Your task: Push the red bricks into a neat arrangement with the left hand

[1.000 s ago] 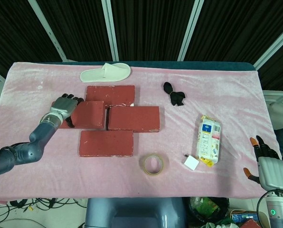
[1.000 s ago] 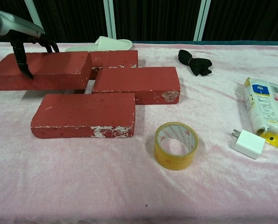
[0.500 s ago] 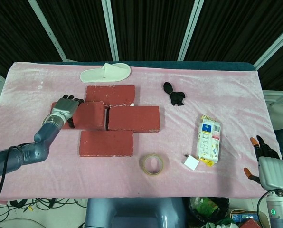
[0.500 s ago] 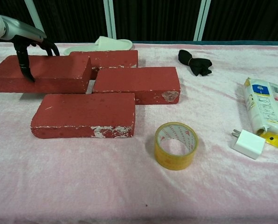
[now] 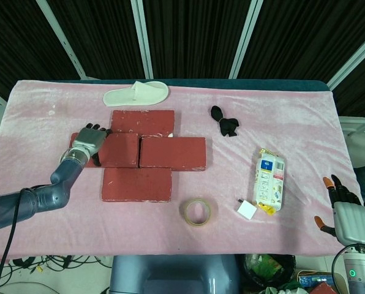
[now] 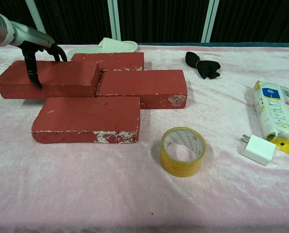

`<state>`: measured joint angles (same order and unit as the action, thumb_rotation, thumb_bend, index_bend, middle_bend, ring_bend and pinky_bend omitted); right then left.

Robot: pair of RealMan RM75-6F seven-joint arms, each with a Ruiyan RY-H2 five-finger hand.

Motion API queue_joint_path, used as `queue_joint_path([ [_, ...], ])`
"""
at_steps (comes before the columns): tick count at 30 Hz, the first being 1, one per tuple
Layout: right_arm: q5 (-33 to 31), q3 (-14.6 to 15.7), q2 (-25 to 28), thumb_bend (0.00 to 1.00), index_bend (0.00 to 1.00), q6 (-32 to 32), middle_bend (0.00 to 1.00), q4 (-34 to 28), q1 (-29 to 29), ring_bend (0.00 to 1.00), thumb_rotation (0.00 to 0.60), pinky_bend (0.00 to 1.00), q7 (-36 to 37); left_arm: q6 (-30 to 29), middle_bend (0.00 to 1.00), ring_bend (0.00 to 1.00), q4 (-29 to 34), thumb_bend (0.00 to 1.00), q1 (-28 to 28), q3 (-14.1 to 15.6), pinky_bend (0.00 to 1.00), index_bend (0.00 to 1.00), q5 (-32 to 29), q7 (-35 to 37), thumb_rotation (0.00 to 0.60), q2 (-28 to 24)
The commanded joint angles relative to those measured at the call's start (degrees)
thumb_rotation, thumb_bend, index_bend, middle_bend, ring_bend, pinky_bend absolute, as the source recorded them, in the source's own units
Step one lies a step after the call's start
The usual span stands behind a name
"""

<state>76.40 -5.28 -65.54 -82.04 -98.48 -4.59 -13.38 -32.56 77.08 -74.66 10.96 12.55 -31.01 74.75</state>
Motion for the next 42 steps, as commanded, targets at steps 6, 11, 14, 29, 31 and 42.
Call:
queue_joint_path([
  [6,-0.09,0.00,-0.01,0.15,0.07,0.06,0.00,-0.01,-0.02,0.12,0.600,0.20,-0.03,0.10,0.20,0.00,-0.84,0.16,-0.33,0.18,0.00,0.18,-0.40,0.06,0.600,0.77],
  [11,-0.32,0.00,-0.03,0.15,0.07,0.17,0.00,-0.04,-0.03,0.12,0.600,0.20,-0.17,-0.02,0.19,0.00,-1.23,0.16,-0.65,0.17,0.00,0.17,-0.66,0.03,0.600,1.44],
  [14,-0.41,-0.02,-0.02,0.15,0.07,0.18,0.00,-0.12,-0.03,0.12,0.600,0.20,-0.24,-0.05,0.19,0.00,-1.34,0.16,-0.77,0.13,0.00,0.17,-0.72,0.06,0.600,1.69],
  [29,-0.68,-0.01,0.00,0.15,0.07,0.32,0.00,-0.23,-0.09,0.12,0.600,0.20,-0.49,0.59,0.04,0.00,-1.08,0.00,-1.54,0.95,0.00,0.00,-2.36,-0.08,0.600,2.09],
  [31,-0.70,0.00,0.00,0.15,0.07,0.35,0.00,-0.22,-0.10,0.12,0.600,0.20,-0.50,0.82,0.03,0.00,-0.89,0.00,-1.66,0.83,0.00,0.00,-2.48,0.14,0.600,1.98],
  [42,-0.76,-0.02,0.06,0.15,0.07,0.37,0.00,-0.22,-0.12,0.12,0.600,0.20,-0.44,-1.23,0.02,0.00,5.11,0.00,-0.26,-2.05,0.00,0.00,1.82,4.40,0.600,-2.72],
])
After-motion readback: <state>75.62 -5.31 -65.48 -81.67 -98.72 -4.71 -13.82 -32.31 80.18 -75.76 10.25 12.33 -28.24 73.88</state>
